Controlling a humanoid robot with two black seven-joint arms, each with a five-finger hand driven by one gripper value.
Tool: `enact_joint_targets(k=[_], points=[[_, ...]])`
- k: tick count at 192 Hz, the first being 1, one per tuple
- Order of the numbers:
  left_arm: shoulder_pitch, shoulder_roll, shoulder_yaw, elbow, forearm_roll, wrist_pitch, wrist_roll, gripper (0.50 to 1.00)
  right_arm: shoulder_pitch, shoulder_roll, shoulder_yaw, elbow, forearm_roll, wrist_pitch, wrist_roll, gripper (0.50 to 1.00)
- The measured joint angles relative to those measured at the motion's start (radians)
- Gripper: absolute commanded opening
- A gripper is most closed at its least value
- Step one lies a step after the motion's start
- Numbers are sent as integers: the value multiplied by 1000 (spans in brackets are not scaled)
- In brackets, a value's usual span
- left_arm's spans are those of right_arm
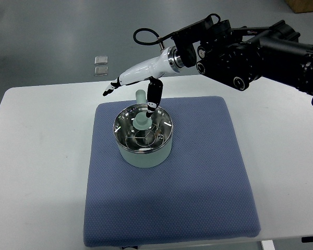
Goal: Open lid and place right of pot
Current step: 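Swing the right hand over the pot toward the green lid knob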
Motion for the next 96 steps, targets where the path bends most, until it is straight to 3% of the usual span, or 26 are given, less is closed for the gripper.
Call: enact_joint_targets(k=[96], points=[[0,0,1,6,0,0,0,1000,2,0,12,-33,2,-11,0,971]])
